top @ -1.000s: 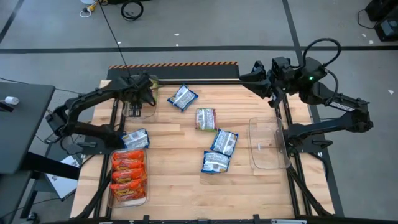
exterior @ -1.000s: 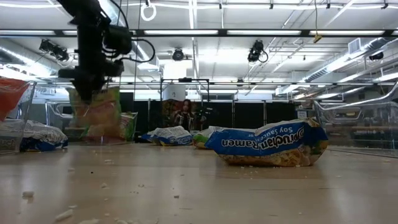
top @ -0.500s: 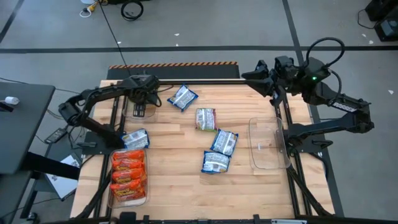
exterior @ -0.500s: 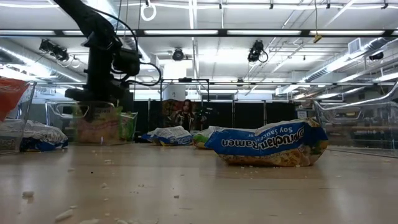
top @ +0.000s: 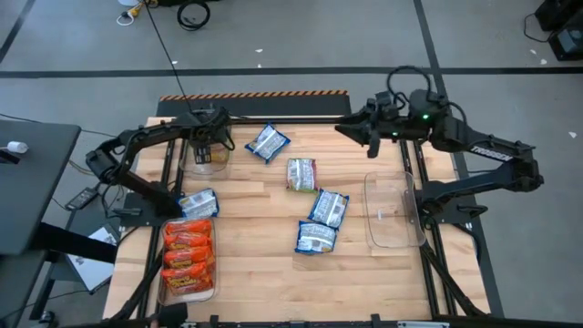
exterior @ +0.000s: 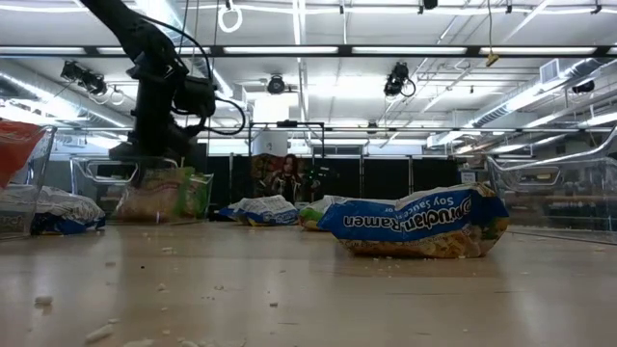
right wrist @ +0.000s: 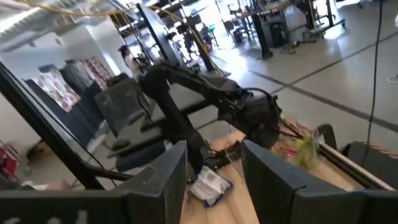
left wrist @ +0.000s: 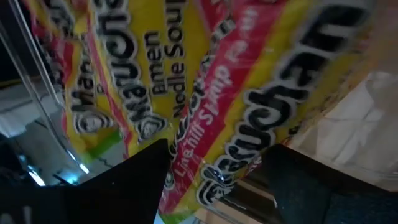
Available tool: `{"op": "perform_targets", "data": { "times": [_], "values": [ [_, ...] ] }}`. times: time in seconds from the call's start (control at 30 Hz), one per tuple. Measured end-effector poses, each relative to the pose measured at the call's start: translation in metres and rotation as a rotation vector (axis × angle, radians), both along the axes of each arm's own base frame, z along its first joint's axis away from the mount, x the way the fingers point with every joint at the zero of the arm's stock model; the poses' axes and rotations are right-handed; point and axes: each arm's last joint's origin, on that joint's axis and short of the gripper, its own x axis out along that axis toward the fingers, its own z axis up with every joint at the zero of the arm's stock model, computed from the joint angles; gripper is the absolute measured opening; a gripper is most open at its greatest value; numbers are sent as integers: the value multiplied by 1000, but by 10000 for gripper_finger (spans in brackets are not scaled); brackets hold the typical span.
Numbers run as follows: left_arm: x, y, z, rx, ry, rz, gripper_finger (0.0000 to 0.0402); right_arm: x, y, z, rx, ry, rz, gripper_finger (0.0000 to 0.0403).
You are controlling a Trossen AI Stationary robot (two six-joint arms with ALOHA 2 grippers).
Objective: Sort Maruchan noodles
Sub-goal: Put the right green noodle pack into the top left transparent bin, then put the green noodle pack into the top left transparent bin
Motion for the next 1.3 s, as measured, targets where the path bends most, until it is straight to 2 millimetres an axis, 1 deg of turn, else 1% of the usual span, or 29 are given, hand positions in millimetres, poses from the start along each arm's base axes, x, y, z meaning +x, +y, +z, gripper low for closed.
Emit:
{"op": "perform_targets", "data": {
  "times": [0.17,0.3,0.4,0.5,0.6,0.7,0.77,0.83,0.9,1.0,1.13,1.2,1.3],
  "values": [
    [-2,-2,0,-9,5,26,261,16,-3,-13,30,80,6,158],
    [-6,-5,7,-14,-14,60,260,40,-6,-34,87,183,-39,158],
    [-8,-8,20,12,-47,64,260,62,-3,-52,61,266,-58,158],
    [-11,-12,35,45,-89,62,260,83,0,-75,11,376,-70,158],
    [-15,-15,53,85,-133,77,260,99,2,-100,-54,538,-78,158],
    [-20,-21,73,125,-191,114,260,114,6,-129,-101,719,-61,158],
    [-23,-26,88,133,-294,167,260,125,10,-145,-113,795,-37,158],
    [-24,-34,102,114,-469,241,260,135,13,-159,-129,848,-48,158],
    [-26,-44,114,63,-669,298,260,147,13,-174,-125,897,-95,158],
    [-29,-61,129,-26,-909,335,260,161,5,-195,16,945,-259,158],
    [-37,-90,148,-153,-1139,339,260,176,-8,-214,232,936,-389,156],
    [-42,-105,157,-214,-1234,315,260,182,-12,-224,269,948,-465,153],
    [-51,-124,169,-252,-1358,280,260,190,-17,-240,316,970,-551,148]
  ]
}}
